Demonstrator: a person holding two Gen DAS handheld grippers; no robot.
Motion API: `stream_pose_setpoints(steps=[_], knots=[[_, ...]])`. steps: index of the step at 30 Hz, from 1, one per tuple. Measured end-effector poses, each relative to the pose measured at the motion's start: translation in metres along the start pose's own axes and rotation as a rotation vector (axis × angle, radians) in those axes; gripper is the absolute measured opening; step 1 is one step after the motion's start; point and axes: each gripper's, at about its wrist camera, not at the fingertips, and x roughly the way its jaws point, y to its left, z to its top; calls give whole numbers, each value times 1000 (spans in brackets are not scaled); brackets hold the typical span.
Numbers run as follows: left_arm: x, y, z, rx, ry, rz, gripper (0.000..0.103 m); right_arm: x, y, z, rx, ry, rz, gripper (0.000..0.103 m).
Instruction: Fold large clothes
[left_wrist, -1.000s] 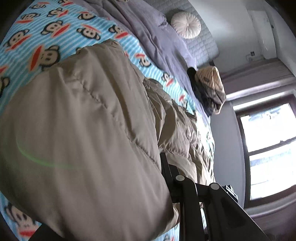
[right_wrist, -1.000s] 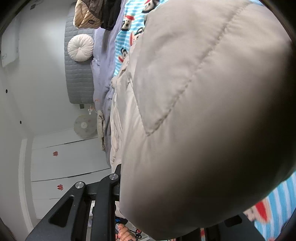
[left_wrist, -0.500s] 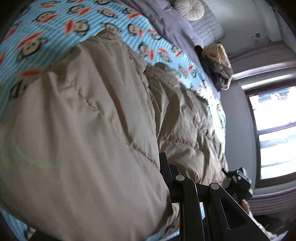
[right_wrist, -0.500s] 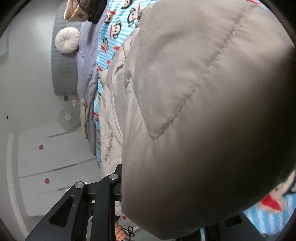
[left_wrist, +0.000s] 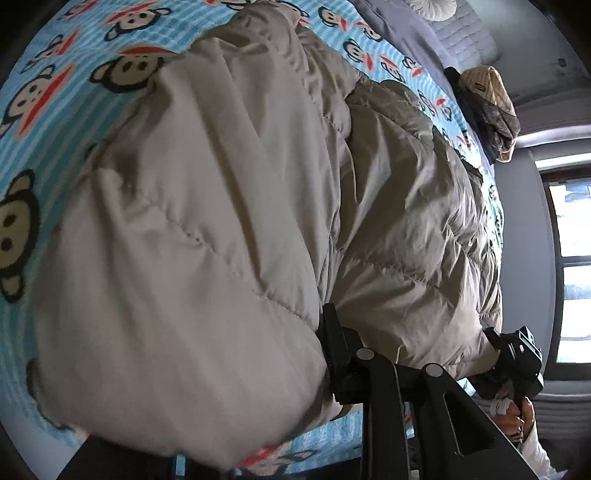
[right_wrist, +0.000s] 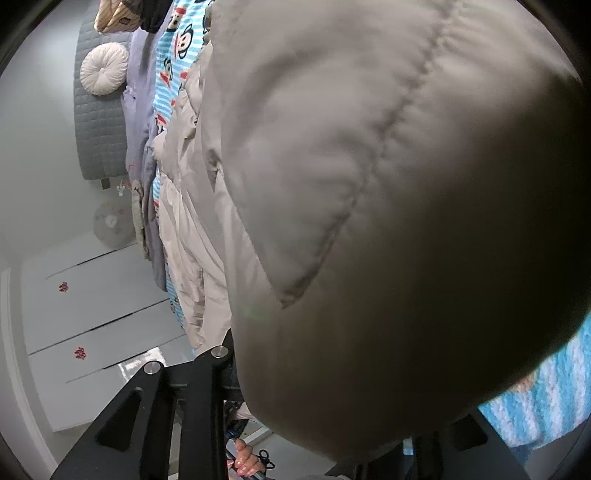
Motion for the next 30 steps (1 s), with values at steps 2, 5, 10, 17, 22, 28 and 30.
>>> stream_pose_setpoints(steps=[2,5,10,17,22,28,30], knots=[[-5,-4,2,3,1,18,28,-8,0,2,6,6,-21,42],[-22,-4,-2,17,-15,50,28,-17,0,1,17,8,-62,51],[-59,-6,-8,44,-68,101,28,-54,-13,-12,6,-53,-129,52],[-99,8,-14,32,-143,193,28,-67,6,-25,-110,-76,-198,42],[-127,10,-7,52,-218,232,28,-54,32,-45,-206,-1,-203,41],[-105,-7,5,119,-185,237,28,-37,58,-68,-358,50,-181,41],[-90,-8,4,125,-155,263,28,-30,68,-73,-403,57,-198,41]])
